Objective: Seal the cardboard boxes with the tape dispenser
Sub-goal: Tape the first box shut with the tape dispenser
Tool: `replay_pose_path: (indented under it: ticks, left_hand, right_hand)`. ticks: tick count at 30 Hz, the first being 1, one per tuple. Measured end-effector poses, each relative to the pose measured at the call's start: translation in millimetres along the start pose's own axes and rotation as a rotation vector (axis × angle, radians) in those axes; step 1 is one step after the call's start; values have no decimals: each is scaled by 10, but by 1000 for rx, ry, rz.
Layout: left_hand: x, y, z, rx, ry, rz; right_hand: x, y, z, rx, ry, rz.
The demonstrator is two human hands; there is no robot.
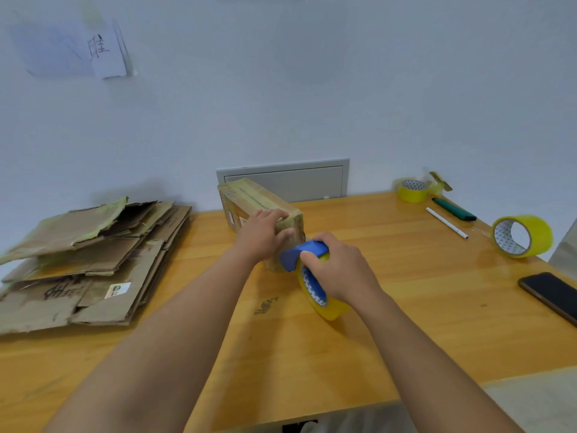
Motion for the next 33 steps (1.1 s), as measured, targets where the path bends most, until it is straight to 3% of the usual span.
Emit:
replay_pose_path:
  ticks: [3,8,14,21,27,33]
  left_hand:
    - [-2,-20,-4,37,-9,110]
    - [10,-39,-64,27,-7,114]
    - [-10,49,-224,47,-43,110]
    - [-81,6,-183,243,-99,110]
    - [-73,68,-299,296,-110,58]
    - [-216,105,-384,437,-106,136]
  right_hand:
    - [79,-80,25,-7,-47,-8]
    - [57,-168,24,-59,-43,-52]
    - [-107,132,297,131,-63,110]
    - [34,382,394,247,-42,387]
    - [201,164,544,276,-94,406]
    - [281,-107,543,301,-121,393]
Point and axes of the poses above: each hand's wrist, its own x-axis towards the middle knuckle, its own y-axis out of the back of the hand, z = x × y, the point moved 8 cm from there along x, towards the middle knuckle, and after that the axes turned 8 degrees about z, right-handed, at the moved point
